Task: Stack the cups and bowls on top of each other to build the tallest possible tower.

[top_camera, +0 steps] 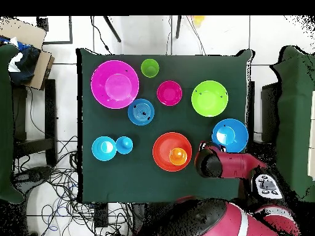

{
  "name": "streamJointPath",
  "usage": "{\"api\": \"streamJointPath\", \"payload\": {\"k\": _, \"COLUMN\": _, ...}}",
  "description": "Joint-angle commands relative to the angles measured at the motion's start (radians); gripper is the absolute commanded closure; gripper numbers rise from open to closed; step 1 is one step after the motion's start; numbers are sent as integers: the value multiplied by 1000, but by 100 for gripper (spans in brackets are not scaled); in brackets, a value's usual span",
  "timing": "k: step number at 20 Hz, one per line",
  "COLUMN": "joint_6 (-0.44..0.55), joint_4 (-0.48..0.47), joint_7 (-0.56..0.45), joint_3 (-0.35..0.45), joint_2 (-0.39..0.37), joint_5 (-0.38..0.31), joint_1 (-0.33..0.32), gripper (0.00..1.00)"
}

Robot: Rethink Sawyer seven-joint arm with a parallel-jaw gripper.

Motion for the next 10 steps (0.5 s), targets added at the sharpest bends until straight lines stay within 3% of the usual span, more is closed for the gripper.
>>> {"api": "streamJointPath", "payload": {"k": 1, "joint_6": -5, "joint_4": -19, "joint_7": 85, "joint_3": 86, "joint_2": 4, "joint_5": 25, "joint_1": 14, "gripper": 0}}
{"api": "streamJointPath", "payload": {"k": 10, "joint_6": 9, "joint_4": -25, "joint_7": 68, "joint_3": 102, "joint_2": -1, "joint_5": 21, "joint_1": 4, "gripper": 0}}
